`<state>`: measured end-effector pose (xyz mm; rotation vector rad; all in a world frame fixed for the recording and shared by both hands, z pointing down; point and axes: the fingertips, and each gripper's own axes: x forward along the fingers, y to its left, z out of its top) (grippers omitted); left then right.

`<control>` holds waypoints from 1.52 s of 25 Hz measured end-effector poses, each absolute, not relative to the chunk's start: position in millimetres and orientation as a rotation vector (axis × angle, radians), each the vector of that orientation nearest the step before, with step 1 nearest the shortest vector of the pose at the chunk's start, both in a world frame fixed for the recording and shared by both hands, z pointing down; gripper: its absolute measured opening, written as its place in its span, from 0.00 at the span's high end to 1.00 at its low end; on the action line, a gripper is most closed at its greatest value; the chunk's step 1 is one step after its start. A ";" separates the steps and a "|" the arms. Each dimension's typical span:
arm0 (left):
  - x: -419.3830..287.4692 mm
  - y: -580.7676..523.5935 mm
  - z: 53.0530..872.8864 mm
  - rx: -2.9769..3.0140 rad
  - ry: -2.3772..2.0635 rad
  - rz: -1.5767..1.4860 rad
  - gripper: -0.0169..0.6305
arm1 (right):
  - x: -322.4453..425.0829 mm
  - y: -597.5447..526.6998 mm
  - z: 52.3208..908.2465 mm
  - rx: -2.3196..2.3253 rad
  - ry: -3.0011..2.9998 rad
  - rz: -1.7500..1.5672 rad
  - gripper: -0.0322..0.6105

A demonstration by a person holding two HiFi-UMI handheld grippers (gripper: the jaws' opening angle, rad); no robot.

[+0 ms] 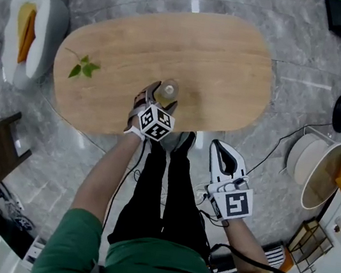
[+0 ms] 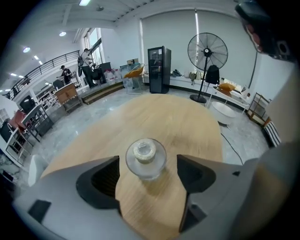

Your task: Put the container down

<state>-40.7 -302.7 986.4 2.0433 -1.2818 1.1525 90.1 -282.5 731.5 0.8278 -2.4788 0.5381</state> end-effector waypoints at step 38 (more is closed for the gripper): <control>-125.9 -202.0 409.2 2.033 -2.070 0.171 0.93 | 57.5 -274.4 391.3 1.006 -2.830 0.389 0.93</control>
